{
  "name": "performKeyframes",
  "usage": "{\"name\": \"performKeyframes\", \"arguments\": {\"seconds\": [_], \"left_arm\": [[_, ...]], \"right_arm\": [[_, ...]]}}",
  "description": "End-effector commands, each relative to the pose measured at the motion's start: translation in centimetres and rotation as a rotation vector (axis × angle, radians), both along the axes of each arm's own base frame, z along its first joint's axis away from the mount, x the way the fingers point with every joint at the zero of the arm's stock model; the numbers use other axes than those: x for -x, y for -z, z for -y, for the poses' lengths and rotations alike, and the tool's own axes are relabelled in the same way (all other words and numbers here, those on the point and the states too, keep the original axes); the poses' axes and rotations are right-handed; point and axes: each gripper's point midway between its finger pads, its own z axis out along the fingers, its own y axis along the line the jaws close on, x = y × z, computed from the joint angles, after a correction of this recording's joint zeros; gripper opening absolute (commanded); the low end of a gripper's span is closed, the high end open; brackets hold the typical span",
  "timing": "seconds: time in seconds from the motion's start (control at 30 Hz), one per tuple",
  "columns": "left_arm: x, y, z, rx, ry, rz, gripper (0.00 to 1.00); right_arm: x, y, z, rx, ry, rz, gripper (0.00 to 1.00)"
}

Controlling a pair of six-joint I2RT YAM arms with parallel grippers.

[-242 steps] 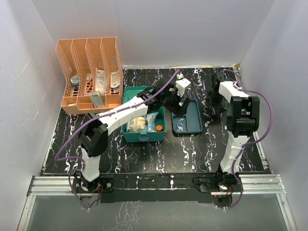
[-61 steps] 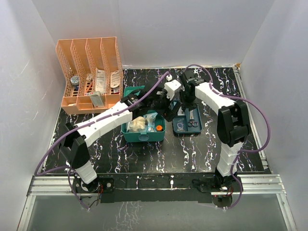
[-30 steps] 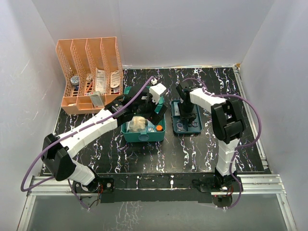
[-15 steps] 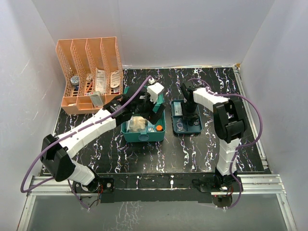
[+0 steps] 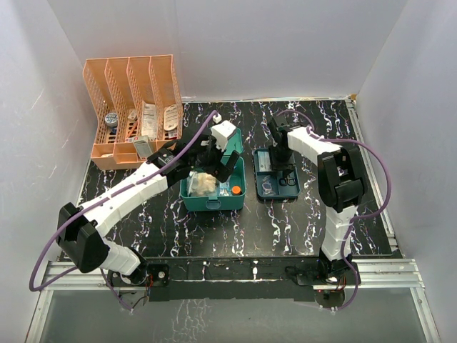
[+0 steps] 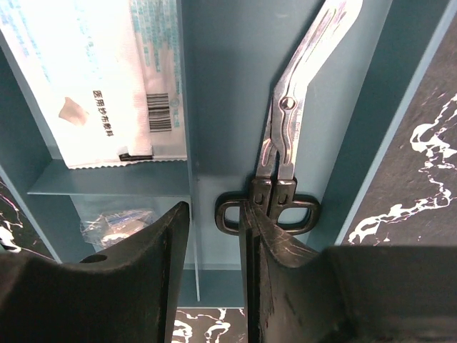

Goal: Organize the medicine kit

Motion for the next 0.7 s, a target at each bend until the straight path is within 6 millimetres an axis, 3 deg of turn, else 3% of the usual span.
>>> {"name": "performKeyframes", "arguments": {"seconds": [0.0, 0.23, 0.67], "left_arm": [[0.2, -1.2, -0.3, 0.017, 0.005, 0.022, 0.99], [0.2, -1.0, -0.2, 0.017, 0.003, 0.015, 0.99], [-0.2, 0.5, -0.5, -0.014, -0.007, 0.003, 0.99]], "right_arm": [[-0.6, -1.3, 0.1, -0.001, 0.001, 0.05, 0.33], [-1.5, -2.4, -0.2, -0.012, 0.0, 0.085, 0.33], [-1.7, -2.4, -0.2, -0.012, 0.0, 0.087, 0.33]]}}
